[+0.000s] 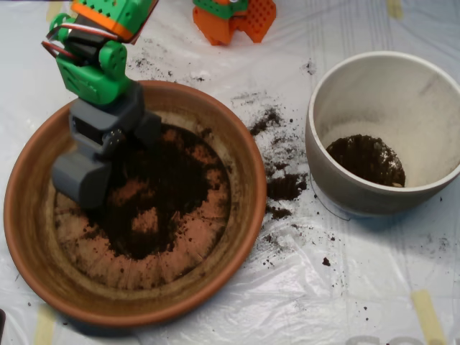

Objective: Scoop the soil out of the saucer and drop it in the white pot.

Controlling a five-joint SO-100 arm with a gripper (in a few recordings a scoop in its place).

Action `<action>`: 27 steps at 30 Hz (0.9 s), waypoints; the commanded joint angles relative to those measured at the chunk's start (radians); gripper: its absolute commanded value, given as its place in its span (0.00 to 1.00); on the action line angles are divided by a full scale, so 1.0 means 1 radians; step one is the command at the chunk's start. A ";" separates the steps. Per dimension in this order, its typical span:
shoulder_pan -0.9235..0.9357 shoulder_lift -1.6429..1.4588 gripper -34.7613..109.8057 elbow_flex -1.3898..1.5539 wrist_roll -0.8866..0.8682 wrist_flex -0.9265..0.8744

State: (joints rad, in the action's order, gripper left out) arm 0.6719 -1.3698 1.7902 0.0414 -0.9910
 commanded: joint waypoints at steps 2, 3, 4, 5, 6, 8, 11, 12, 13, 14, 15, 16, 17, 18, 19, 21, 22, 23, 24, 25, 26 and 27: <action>0.037 -0.012 0.42 -0.052 0.018 -0.002; 0.037 -0.012 0.39 -0.052 0.018 -0.002; 0.038 -0.017 0.35 -0.046 0.015 0.000; 0.040 -0.023 0.34 -0.040 0.014 0.005; 0.040 -0.029 0.33 -0.031 0.014 0.011; 0.034 -0.048 0.28 -0.006 0.014 0.025; 0.002 -0.091 0.26 0.041 0.009 0.046; -0.014 -0.109 0.25 0.058 0.011 0.051; -0.029 -0.126 0.24 0.071 0.009 0.052; -0.044 -0.143 0.24 0.077 0.009 0.052; -0.060 -0.156 0.24 0.077 0.009 0.048; -0.074 -0.172 0.24 0.077 0.009 0.043; -0.087 -0.187 0.24 0.072 0.008 0.038; -0.100 -0.199 0.24 0.060 0.005 0.025; -0.112 -0.202 0.24 0.034 0.000 -0.003; -0.138 -0.199 0.24 -0.035 -0.006 -0.069; -0.149 -0.199 0.24 -0.069 -0.009 -0.097; -0.158 -0.206 0.24 -0.098 -0.012 -0.121; -0.167 -0.213 0.24 -0.126 -0.014 -0.144; -0.179 -0.229 0.24 -0.146 -0.011 -0.163; -0.195 -0.249 0.24 -0.161 -0.009 -0.179; -0.213 -0.270 0.24 -0.176 -0.008 -0.199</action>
State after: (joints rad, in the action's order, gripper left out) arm 0.4924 -1.4834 1.7319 0.0230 -1.1367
